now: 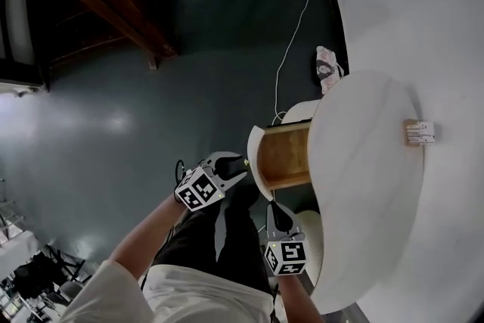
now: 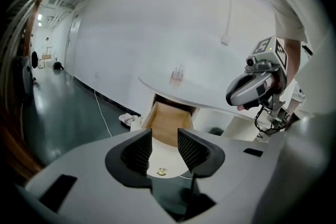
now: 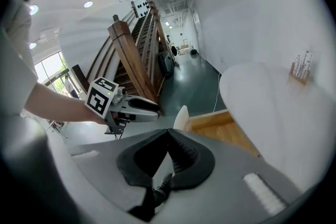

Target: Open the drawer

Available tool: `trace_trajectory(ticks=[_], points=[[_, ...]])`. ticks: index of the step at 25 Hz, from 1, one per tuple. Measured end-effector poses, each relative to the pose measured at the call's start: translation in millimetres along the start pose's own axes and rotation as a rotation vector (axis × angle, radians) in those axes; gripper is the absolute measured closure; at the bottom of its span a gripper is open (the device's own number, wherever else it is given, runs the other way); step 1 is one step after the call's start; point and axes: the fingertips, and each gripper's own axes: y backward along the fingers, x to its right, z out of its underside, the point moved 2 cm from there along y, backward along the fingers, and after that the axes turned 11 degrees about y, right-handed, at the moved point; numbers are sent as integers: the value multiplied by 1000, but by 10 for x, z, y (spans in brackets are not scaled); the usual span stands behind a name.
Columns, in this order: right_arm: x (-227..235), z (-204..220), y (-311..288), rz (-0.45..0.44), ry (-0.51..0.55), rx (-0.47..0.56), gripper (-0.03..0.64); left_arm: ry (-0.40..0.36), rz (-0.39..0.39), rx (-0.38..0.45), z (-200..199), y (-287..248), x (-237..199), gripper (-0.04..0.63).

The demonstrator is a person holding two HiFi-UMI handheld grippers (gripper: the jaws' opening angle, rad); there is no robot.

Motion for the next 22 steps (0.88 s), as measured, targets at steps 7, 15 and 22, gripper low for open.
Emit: trace_trajectory(ticks=[7,15,22], points=[[137,-528,395,80,-75,59,606,14,-7,17,-638,441,254,440],[177,-1058,915,177,-81,147,606,7,-17,46,-1192,854,610,482],[209,-1331,1554,272,-77,220,606,-52,-7,70,-1602,1208,1031,524]])
